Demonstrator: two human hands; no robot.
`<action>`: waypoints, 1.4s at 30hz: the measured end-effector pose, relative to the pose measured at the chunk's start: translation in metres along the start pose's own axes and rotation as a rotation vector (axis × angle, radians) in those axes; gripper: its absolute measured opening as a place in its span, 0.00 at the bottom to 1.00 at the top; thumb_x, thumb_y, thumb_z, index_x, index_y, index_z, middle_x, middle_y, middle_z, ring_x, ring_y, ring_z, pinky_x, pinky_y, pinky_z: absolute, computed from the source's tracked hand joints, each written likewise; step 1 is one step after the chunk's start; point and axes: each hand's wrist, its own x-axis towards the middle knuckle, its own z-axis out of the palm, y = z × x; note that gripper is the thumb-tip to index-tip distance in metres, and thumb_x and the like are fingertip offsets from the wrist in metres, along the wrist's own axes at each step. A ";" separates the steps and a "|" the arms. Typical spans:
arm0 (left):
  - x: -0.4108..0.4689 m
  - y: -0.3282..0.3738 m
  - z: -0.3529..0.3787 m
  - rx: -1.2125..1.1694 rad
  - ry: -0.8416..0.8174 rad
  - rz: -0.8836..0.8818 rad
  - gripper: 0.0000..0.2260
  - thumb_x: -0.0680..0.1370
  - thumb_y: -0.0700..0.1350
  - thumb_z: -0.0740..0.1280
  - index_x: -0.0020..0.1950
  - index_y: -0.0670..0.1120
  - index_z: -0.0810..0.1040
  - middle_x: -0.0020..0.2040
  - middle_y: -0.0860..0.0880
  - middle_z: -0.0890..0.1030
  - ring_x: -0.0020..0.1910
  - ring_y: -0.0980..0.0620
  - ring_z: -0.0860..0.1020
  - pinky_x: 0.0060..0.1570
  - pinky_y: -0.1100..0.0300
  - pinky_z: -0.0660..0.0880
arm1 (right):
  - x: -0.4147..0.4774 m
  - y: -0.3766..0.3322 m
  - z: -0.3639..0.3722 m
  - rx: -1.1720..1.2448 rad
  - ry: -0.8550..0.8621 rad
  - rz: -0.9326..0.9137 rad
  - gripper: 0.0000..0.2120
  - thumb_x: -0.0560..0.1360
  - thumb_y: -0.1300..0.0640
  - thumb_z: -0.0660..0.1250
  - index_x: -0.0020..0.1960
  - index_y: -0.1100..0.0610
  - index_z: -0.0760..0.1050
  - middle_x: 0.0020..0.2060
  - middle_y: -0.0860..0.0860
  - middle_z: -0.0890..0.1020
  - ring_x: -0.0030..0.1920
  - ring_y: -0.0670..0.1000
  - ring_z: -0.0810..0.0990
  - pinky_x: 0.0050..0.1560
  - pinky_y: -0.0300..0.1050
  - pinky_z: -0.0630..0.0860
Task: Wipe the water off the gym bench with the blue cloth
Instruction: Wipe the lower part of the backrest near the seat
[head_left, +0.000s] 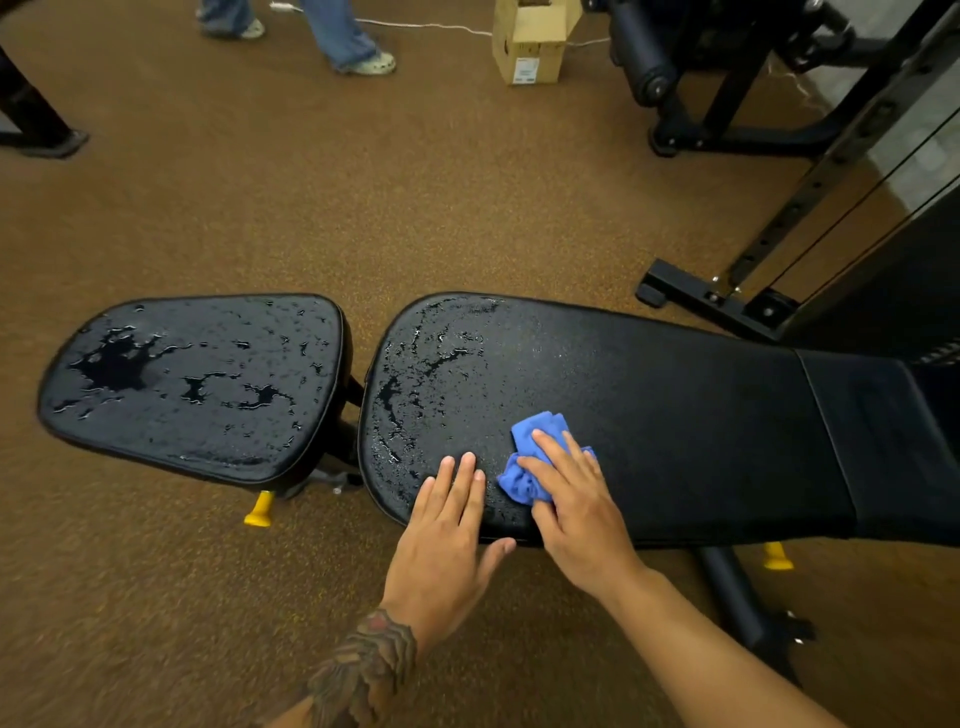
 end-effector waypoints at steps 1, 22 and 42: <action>0.000 0.000 0.000 -0.008 0.002 0.001 0.34 0.77 0.62 0.56 0.73 0.39 0.64 0.76 0.42 0.61 0.76 0.44 0.56 0.71 0.49 0.54 | 0.002 -0.007 0.004 -0.003 -0.007 -0.011 0.26 0.72 0.53 0.51 0.68 0.51 0.72 0.74 0.47 0.64 0.77 0.50 0.51 0.75 0.50 0.45; -0.001 -0.004 -0.005 -0.032 -0.028 0.013 0.32 0.77 0.62 0.56 0.70 0.39 0.68 0.76 0.44 0.61 0.77 0.47 0.53 0.72 0.51 0.52 | -0.021 0.026 -0.039 -0.203 -0.175 0.066 0.41 0.73 0.38 0.60 0.78 0.50 0.45 0.77 0.44 0.42 0.76 0.44 0.37 0.76 0.52 0.43; 0.035 0.027 -0.030 0.202 -0.208 0.016 0.26 0.73 0.52 0.55 0.68 0.46 0.74 0.70 0.43 0.71 0.72 0.38 0.64 0.61 0.35 0.69 | -0.027 0.038 -0.023 -0.368 -0.164 0.025 0.41 0.75 0.35 0.55 0.78 0.59 0.48 0.78 0.54 0.48 0.77 0.53 0.43 0.73 0.54 0.46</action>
